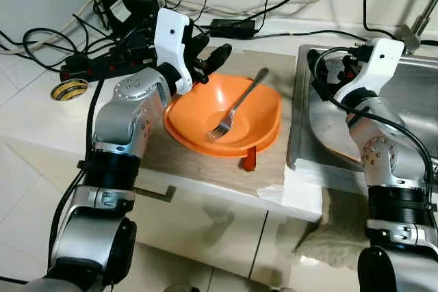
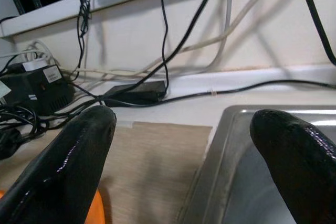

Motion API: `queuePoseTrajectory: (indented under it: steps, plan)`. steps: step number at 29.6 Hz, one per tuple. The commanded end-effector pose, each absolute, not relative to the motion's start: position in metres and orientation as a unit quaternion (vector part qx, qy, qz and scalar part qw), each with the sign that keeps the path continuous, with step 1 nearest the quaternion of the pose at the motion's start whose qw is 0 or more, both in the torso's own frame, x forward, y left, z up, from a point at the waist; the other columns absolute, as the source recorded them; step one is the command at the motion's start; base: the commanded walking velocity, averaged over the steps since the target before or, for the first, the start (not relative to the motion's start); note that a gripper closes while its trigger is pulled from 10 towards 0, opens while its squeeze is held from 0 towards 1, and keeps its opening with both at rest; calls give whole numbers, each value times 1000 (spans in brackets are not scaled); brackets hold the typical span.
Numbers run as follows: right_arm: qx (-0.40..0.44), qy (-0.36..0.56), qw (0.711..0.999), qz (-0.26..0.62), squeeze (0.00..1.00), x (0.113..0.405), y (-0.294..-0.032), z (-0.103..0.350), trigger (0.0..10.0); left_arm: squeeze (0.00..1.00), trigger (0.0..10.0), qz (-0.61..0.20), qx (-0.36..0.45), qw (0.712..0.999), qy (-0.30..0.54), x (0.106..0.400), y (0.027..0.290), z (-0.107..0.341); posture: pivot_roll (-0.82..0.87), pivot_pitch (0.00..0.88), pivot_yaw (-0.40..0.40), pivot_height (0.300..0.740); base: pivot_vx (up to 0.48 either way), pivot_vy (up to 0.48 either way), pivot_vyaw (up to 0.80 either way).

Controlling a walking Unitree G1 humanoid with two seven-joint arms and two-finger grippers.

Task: Kitchen organization

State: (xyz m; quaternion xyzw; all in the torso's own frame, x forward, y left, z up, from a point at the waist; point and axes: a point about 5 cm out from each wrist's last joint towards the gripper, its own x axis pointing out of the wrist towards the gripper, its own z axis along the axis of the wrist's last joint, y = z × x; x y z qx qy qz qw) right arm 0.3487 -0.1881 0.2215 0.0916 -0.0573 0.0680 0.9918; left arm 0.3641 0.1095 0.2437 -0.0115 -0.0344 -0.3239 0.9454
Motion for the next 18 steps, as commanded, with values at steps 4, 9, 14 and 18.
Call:
queuePoseTrajectory:
  steps: [4, 9, 14, 18]
  plan:
    - [79, -59, 993, 70, 0, 345, -185, 226, 10000, 1000, 10000, -344, 0, 939, -8, 361, 106, 237, -45, 0, 77, 740, 0, 0, 0]
    - [74, -57, 993, 74, 0, 343, -180, 223, 10000, 1000, 10000, -355, 2, 935, -3, 358, 102, 236, -46, 0, 78, 740, 0, 0, 0]
    - [66, -37, 994, 80, 0, 341, -171, 212, 10000, 1000, 10000, -343, -12, 939, 3, 357, 103, 231, -47, 0, 69, 740, 0, 0, 0]
    - [76, -29, 994, 71, 0, 340, -169, 208, 10000, 1000, 10000, -332, -36, 943, 7, 354, 103, 228, -45, 0, 64, 740, 0, 0, 0]
